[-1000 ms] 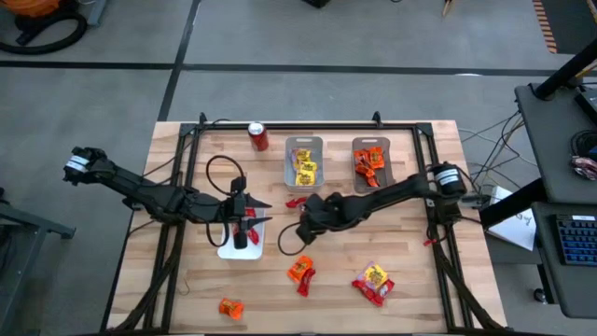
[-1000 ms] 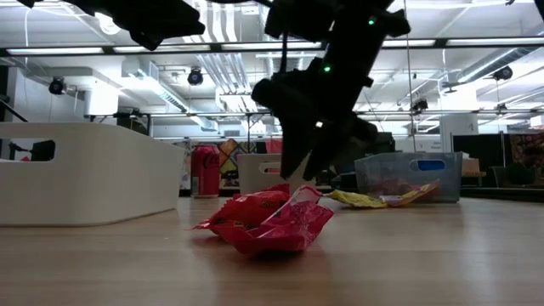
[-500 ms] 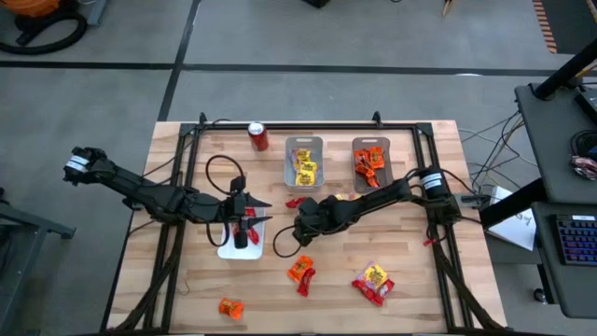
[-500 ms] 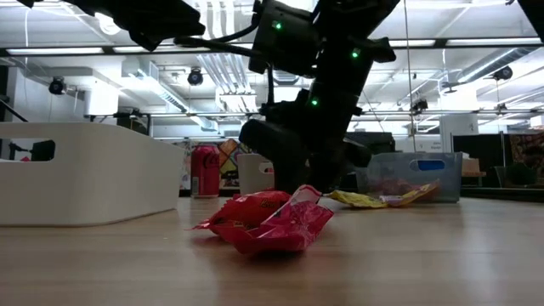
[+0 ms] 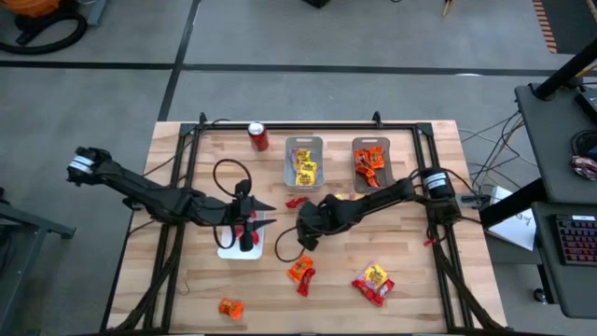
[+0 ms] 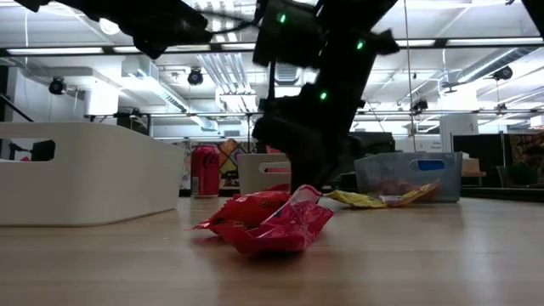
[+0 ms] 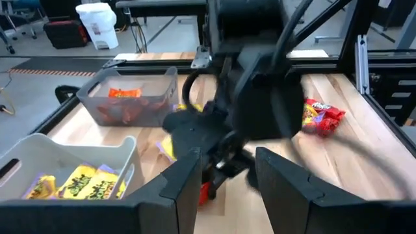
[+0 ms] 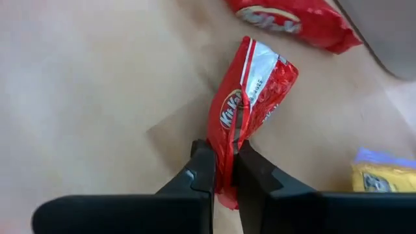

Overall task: Sort candy
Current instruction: Put the red candy into the white bin

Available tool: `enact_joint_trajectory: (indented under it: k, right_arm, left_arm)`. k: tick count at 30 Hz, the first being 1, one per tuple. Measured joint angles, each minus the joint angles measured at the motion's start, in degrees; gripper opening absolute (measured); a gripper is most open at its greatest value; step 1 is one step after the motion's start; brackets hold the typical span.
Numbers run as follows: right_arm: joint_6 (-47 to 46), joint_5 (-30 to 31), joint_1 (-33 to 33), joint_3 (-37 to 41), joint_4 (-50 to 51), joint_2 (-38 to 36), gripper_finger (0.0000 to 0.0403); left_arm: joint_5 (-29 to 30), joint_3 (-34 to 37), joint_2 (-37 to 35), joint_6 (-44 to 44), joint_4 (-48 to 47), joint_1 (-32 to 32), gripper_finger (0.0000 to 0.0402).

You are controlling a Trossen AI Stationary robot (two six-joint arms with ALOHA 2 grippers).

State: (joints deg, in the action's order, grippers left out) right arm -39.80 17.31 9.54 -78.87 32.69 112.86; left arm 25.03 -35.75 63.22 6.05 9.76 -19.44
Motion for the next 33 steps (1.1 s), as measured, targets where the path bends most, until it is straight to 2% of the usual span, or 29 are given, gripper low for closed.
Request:
enact_joint_trajectory:
  k: [11, 20, 25, 28, 33]
  right_arm:
    - [10.81, 1.70, 8.20, 0.92, 1.81, -12.63, 0.0030]
    - [13.88, 6.73, 12.38, 1.38, 0.09, -17.94, 0.0030]
    - [17.04, 4.06, 12.18, 1.41, -2.54, -18.17, 0.0030]
    - [18.47, 2.04, 12.07, 1.40, -4.33, -18.17, 0.0029]
    - [20.21, -0.87, 11.79, 1.40, -6.29, -18.17, 0.0029]
  left_arm:
    - [-0.03, 0.00, 8.56, -0.44, 7.01, 0.02, 0.0133]
    - [-1.32, -0.20, 15.17, -1.98, 13.27, 0.02, 0.0184]
    - [-3.61, -0.22, 19.18, -7.04, 21.48, -0.01, 0.0206]
    - [-3.69, -0.22, 20.95, -9.19, 25.09, 0.00, 0.0208]
    - [-8.72, -0.22, 23.84, -13.07, 30.71, 0.00, 0.0202]
